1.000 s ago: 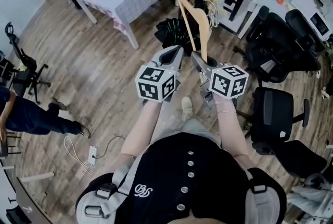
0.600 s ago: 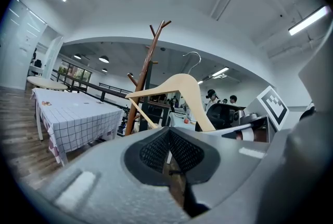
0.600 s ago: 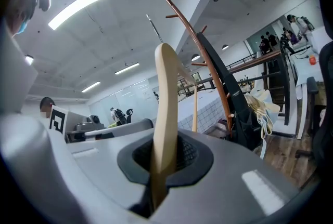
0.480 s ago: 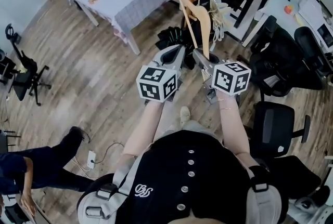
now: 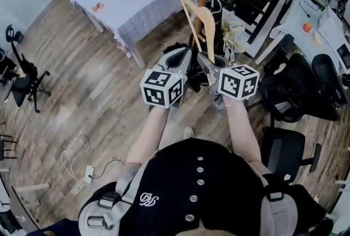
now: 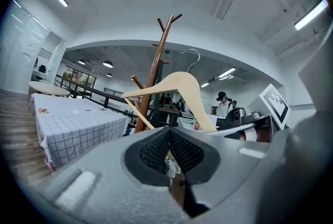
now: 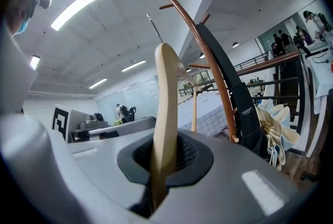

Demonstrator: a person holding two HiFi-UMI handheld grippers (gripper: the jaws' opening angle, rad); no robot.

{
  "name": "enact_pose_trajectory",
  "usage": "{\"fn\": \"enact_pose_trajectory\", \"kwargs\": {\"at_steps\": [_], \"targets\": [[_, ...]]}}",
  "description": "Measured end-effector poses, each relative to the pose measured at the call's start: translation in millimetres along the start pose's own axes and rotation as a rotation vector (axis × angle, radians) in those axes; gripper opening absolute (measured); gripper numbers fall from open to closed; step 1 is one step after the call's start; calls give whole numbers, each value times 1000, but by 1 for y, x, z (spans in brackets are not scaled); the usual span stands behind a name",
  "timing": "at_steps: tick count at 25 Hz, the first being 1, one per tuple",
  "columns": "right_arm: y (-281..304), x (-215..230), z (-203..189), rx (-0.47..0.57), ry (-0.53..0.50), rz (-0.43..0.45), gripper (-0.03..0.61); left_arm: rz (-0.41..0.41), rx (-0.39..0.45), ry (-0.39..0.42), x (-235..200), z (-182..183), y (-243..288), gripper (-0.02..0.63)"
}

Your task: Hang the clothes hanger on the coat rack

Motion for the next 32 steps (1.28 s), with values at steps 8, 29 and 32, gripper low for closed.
{"fn": "enact_pose_trajectory", "kwargs": {"at_steps": [8, 29, 32], "targets": [[22, 38, 6, -15, 5, 27, -5, 31, -23, -14, -18, -6, 37, -2], [72, 66, 16, -48, 44, -31, -5, 9, -63, -40, -73, 19, 79, -2], [79, 71, 22, -50, 44, -44, -5, -1, -42, -49, -82, 28, 87, -2]]}}
Point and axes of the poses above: the fingertips, and each gripper's own axes: y forward along the fingers, x to its right, z out of its top, the point moved 9 cm from there along -y, backward along the fingers, and after that the axes turned 9 degrees about -y, right-handed, at the moved point
